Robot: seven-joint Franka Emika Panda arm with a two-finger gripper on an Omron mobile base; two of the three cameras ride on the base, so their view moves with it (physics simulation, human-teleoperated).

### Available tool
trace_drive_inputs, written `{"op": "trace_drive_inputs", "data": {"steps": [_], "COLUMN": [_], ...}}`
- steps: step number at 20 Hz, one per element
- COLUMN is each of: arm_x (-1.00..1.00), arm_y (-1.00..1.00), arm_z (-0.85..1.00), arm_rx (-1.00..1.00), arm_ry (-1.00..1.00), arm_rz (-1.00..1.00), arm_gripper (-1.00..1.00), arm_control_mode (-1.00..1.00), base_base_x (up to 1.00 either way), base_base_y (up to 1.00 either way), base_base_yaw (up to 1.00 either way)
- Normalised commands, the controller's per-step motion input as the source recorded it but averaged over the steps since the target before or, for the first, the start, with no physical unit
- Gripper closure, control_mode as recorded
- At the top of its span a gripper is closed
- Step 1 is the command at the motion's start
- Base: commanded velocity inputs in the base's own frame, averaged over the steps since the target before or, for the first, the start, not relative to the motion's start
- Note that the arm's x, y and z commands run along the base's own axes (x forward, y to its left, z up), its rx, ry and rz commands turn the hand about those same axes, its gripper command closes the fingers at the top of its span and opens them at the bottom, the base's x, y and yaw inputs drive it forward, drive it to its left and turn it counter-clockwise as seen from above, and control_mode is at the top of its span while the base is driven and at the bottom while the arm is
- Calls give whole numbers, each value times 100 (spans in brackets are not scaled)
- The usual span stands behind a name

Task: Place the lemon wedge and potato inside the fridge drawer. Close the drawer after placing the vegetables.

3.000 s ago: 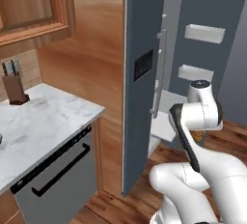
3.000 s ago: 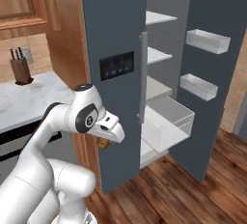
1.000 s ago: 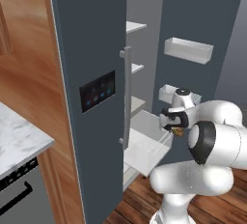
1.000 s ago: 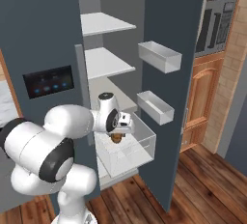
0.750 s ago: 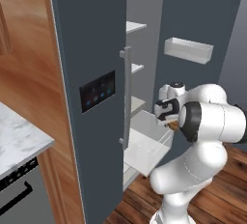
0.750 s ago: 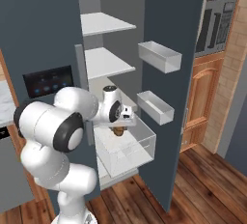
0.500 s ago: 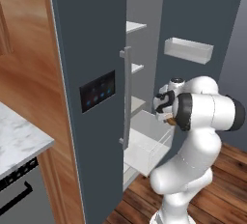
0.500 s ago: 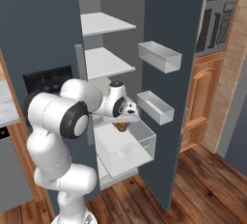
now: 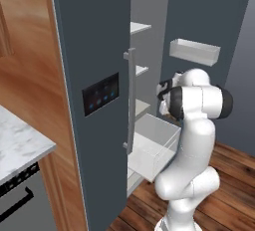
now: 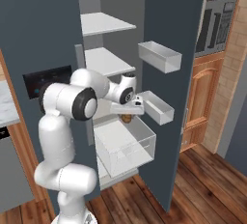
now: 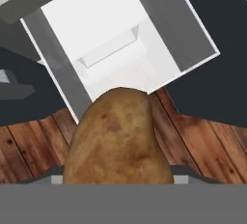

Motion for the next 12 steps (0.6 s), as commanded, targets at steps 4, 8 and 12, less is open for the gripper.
{"op": "trace_drive_inputs", "data": {"steps": [4,8,12], "arm_x": [1,9,15], "arm_y": [0,9,32], "arm_z": [-24,-49,-57], "arm_rx": [-1,-4,-1], "arm_ry": [0,0,0], "arm_rz": [9,6,5], "arm_gripper": [100,100,100], "arm_control_mode": [-100,-100,-100], "base_base_x": [0,0,0], "base_base_y": [0,0,0], "base_base_yaw": [0,0,0]}}
